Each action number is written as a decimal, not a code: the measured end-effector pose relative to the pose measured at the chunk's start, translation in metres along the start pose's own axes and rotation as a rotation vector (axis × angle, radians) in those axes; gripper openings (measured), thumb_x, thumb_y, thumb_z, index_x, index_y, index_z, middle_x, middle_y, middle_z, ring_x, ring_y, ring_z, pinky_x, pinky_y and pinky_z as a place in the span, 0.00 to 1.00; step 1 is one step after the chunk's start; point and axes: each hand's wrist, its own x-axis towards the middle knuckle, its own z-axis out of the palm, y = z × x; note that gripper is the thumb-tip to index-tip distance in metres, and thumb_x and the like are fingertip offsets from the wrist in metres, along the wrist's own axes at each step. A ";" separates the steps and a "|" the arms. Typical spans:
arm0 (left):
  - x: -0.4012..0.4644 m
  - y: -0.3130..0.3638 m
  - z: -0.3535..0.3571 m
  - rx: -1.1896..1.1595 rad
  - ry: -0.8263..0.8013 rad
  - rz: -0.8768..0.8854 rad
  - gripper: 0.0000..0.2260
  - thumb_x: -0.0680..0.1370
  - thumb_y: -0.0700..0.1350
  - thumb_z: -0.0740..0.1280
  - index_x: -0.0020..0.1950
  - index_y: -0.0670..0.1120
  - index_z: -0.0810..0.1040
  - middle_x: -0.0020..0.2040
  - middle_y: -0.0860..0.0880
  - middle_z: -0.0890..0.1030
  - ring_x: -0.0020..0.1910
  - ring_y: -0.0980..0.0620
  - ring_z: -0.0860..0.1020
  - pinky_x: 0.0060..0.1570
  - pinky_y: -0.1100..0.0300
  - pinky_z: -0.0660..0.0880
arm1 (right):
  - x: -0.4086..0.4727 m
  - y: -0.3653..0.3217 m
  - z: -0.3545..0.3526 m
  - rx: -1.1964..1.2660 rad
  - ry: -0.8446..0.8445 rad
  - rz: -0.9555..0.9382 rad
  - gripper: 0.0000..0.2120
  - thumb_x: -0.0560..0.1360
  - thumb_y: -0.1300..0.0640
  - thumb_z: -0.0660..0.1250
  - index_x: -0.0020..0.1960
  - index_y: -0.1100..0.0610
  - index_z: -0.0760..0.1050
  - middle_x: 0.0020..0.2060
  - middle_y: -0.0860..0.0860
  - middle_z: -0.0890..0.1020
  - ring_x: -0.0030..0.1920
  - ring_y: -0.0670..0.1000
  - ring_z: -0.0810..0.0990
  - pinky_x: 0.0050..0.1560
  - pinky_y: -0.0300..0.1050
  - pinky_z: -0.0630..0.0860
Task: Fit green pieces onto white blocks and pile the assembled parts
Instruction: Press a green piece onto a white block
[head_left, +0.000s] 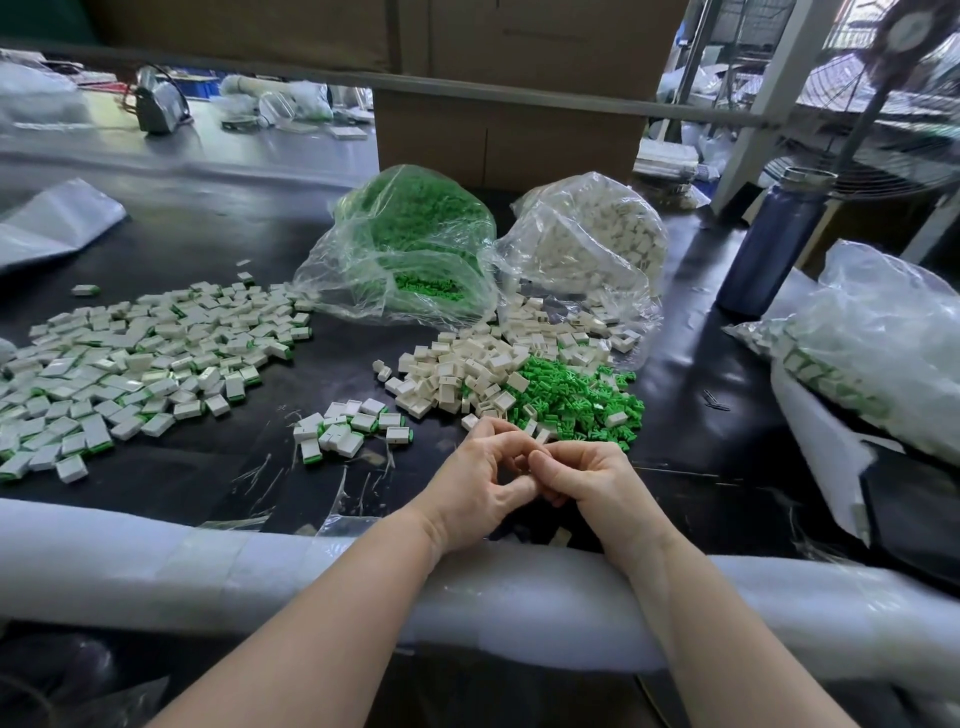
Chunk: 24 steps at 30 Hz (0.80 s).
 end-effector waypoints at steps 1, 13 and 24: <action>0.000 0.000 0.000 0.012 -0.003 0.004 0.12 0.74 0.36 0.67 0.43 0.56 0.76 0.52 0.51 0.69 0.52 0.45 0.75 0.51 0.68 0.71 | 0.000 0.000 0.000 0.001 0.007 0.003 0.06 0.73 0.65 0.67 0.40 0.64 0.82 0.28 0.54 0.74 0.27 0.43 0.69 0.30 0.33 0.66; 0.000 -0.001 0.001 0.047 -0.036 0.026 0.13 0.74 0.37 0.67 0.41 0.57 0.74 0.51 0.51 0.68 0.50 0.47 0.74 0.51 0.67 0.70 | 0.000 0.000 -0.001 -0.019 0.021 -0.003 0.09 0.72 0.66 0.68 0.35 0.59 0.83 0.26 0.54 0.75 0.26 0.42 0.68 0.28 0.31 0.66; 0.000 0.000 0.000 0.080 -0.042 0.022 0.11 0.74 0.37 0.66 0.43 0.55 0.74 0.54 0.47 0.70 0.52 0.47 0.74 0.56 0.61 0.71 | 0.001 0.002 -0.002 -0.036 0.017 0.002 0.06 0.72 0.65 0.68 0.40 0.65 0.82 0.32 0.58 0.75 0.26 0.43 0.67 0.28 0.31 0.64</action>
